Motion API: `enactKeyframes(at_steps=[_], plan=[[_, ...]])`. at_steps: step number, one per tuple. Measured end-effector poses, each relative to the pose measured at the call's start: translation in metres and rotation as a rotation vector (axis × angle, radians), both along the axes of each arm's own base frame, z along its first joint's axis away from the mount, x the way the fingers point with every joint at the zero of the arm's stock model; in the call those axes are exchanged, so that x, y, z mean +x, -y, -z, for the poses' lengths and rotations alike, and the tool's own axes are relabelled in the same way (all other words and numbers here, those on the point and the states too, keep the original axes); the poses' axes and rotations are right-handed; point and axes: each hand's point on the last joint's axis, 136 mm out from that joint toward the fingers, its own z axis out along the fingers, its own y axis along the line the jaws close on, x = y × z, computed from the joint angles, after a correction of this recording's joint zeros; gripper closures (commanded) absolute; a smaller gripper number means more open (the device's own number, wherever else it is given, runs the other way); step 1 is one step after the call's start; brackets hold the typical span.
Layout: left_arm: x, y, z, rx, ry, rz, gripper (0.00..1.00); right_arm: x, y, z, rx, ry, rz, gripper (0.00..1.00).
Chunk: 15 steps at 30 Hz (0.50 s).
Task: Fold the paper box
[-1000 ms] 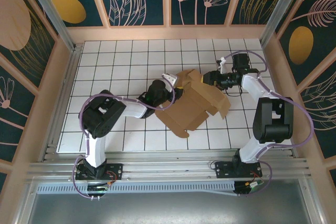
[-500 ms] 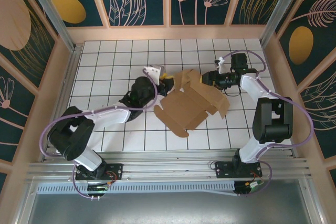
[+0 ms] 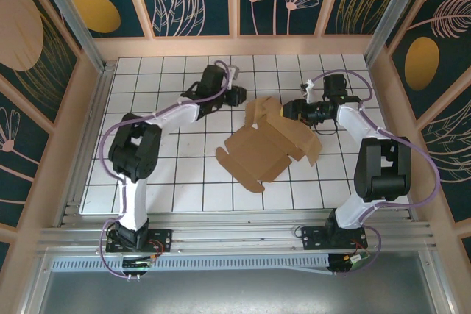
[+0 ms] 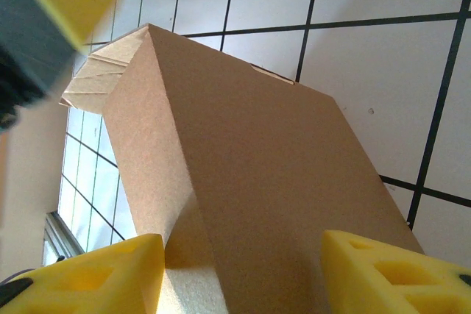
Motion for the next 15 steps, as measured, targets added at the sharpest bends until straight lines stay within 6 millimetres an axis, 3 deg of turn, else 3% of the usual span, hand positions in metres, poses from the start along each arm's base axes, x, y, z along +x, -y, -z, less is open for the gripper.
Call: enactKeyframes(at_steps=[2, 4, 8, 15], plan=[[-0.014, 0.0, 0.028, 0.085, -0.037, 0.08, 0.7, 0.0, 0.0, 0.0, -0.001, 0.002, -0.003, 0.42], [-0.025, 0.001, 0.04, 0.131, -0.039, 0.167, 0.68, 0.0, 0.0, 0.0, -0.002, 0.004, -0.005, 0.42], [-0.041, 0.011, 0.037, 0.148, 0.004, 0.346, 0.67, 0.0, 0.0, 0.0, -0.002, 0.005, -0.005, 0.42], [-0.049, 0.034, 0.026, 0.077, 0.049, 0.524, 0.66, 0.0, 0.0, 0.0, -0.002, 0.005, -0.005, 0.42]])
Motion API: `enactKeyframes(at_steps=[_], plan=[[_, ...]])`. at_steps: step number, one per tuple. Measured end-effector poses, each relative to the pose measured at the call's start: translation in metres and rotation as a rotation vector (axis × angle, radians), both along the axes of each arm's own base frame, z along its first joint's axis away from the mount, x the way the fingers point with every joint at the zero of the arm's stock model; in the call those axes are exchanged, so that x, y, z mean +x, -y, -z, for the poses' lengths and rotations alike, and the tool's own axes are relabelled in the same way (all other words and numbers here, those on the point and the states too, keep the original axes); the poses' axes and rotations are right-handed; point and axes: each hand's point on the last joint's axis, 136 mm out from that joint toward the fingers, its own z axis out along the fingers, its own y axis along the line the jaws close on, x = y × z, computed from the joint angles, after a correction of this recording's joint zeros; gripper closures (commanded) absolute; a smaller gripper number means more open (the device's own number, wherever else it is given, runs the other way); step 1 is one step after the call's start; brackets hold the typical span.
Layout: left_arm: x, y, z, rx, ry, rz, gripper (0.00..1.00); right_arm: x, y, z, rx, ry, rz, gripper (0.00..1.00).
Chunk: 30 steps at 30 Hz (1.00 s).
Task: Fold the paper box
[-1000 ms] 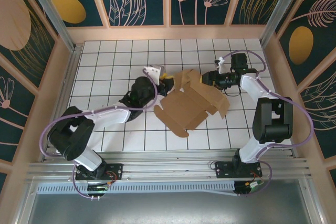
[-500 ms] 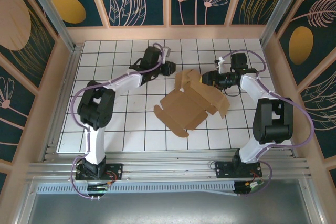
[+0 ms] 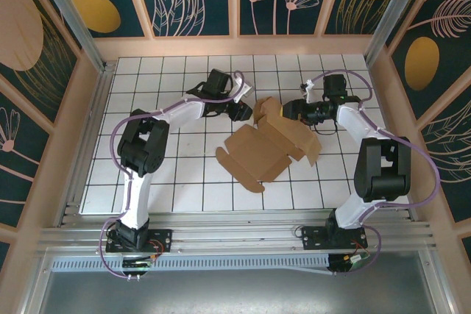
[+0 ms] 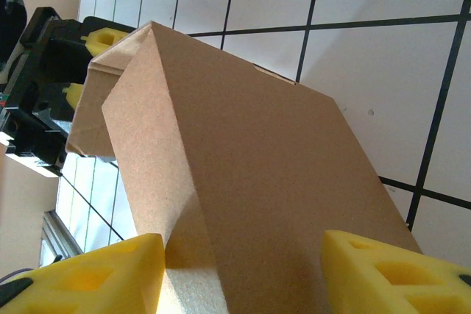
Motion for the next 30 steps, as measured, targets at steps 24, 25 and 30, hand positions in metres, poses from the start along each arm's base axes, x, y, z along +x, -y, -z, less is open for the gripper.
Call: enactKeyframes(at_steps=[24, 25, 30], plan=[[-0.014, 0.036, 0.005, -0.035, 0.079, 0.101, 0.65, 0.002, -0.007, -0.001, -0.01, 0.001, -0.013, 0.39], [-0.013, 0.037, 0.005, -0.037, 0.089, 0.098, 0.65, 0.002, -0.008, 0.0, -0.006, -0.003, -0.014, 0.39], [-0.012, 0.042, 0.016, -0.044, 0.149, 0.078, 0.6, 0.001, -0.01, 0.002, 0.017, -0.02, -0.022, 0.39]])
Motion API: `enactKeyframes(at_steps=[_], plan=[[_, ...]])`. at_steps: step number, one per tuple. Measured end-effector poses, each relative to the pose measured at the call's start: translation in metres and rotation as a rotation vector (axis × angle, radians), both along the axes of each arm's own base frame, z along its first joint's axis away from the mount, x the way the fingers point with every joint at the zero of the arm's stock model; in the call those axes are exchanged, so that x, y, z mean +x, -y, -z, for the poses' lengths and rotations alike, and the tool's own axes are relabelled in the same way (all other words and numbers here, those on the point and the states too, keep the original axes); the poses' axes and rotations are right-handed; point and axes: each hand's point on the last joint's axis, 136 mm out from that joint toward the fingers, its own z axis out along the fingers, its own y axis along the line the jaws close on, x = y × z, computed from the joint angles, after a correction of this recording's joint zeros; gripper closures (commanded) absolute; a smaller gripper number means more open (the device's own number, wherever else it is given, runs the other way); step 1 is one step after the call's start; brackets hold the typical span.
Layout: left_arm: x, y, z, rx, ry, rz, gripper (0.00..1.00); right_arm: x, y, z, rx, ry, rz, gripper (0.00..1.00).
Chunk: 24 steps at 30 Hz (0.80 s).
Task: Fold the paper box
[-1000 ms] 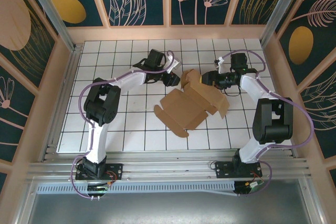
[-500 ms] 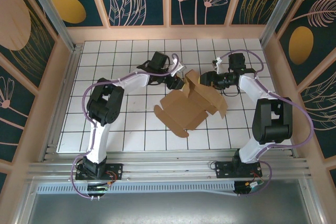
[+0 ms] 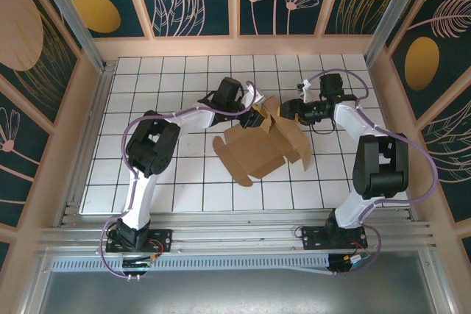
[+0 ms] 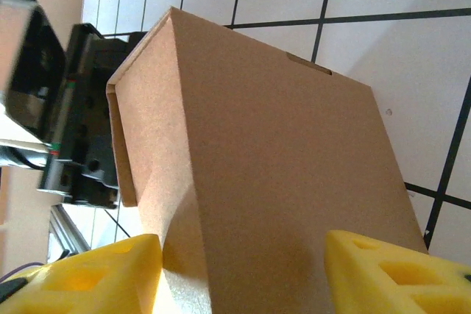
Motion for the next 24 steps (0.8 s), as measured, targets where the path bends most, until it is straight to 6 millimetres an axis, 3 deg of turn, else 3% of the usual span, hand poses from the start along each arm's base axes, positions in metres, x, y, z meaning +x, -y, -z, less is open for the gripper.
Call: enactKeyframes(at_steps=[12, 20, 24], plan=[[0.007, 0.006, 0.004, 0.009, 0.165, 0.012, 0.59, 0.007, 0.007, 0.003, 0.033, -0.03, 0.005, 0.35], [0.015, 0.017, 0.003, 0.019, 0.205, 0.068, 0.55, 0.013, 0.006, 0.004, 0.078, -0.052, -0.007, 0.4], [0.022, 0.026, 0.003, 0.008, 0.202, 0.104, 0.6, 0.015, 0.007, 0.003, 0.078, -0.05, -0.003, 0.4]])
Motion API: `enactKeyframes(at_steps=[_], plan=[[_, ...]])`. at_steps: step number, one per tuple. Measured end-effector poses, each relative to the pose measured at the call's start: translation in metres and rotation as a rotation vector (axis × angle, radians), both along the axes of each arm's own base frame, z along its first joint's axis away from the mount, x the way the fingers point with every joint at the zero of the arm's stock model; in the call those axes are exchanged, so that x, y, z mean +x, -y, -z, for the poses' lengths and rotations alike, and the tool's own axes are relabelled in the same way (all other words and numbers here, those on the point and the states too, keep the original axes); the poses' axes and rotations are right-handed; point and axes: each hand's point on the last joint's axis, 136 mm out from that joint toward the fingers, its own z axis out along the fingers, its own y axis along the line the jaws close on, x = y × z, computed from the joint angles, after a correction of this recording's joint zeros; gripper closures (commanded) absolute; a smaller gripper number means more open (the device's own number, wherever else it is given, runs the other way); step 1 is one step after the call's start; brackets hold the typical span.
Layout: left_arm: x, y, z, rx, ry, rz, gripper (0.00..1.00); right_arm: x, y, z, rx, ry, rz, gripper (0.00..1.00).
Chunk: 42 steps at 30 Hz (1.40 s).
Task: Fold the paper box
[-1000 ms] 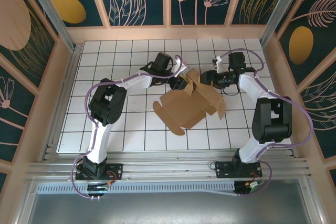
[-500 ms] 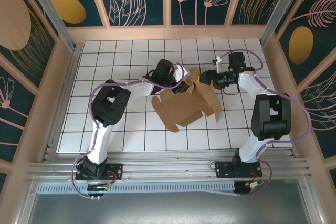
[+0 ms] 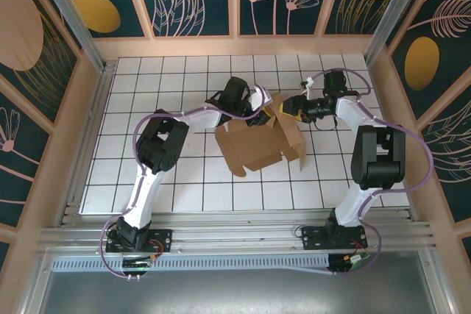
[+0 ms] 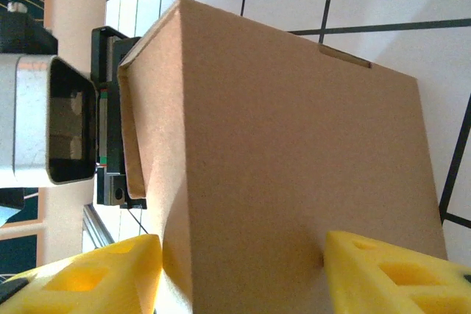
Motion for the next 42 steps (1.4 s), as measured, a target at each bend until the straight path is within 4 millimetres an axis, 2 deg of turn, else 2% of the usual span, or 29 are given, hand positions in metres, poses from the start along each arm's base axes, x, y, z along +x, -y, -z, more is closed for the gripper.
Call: enactKeyframes(at_steps=[6, 10, 21, 26, 29, 32, 37, 42], plan=[[0.012, 0.011, -0.001, -0.014, 0.0, 0.026, 0.73, 0.001, 0.002, 0.0, -0.001, -0.013, 0.005, 0.4], [0.019, 0.014, -0.002, -0.025, -0.007, 0.024, 0.85, 0.003, 0.004, 0.001, -0.001, -0.022, 0.009, 0.4], [0.034, 0.016, -0.001, -0.027, -0.041, -0.051, 1.0, 0.006, 0.004, -0.001, -0.004, -0.023, 0.014, 0.38], [0.037, 0.017, 0.0, 0.033, -0.023, -0.146, 1.0, 0.01, 0.005, -0.002, -0.004, -0.015, 0.024, 0.26], [0.034, 0.008, 0.001, 0.065, -0.037, -0.199, 1.0, 0.012, 0.004, -0.005, 0.007, -0.014, 0.035, 0.24], [0.029, -0.001, -0.001, 0.094, -0.07, -0.243, 1.0, 0.018, 0.003, -0.009, 0.026, -0.002, 0.047, 0.24], [0.011, -0.019, -0.001, 0.102, -0.146, -0.306, 1.0, 0.021, -0.001, -0.015, 0.054, 0.009, 0.049, 0.32], [0.001, -0.022, 0.0, 0.076, -0.202, -0.331, 0.81, 0.018, -0.006, -0.008, 0.058, -0.007, 0.036, 0.37]])
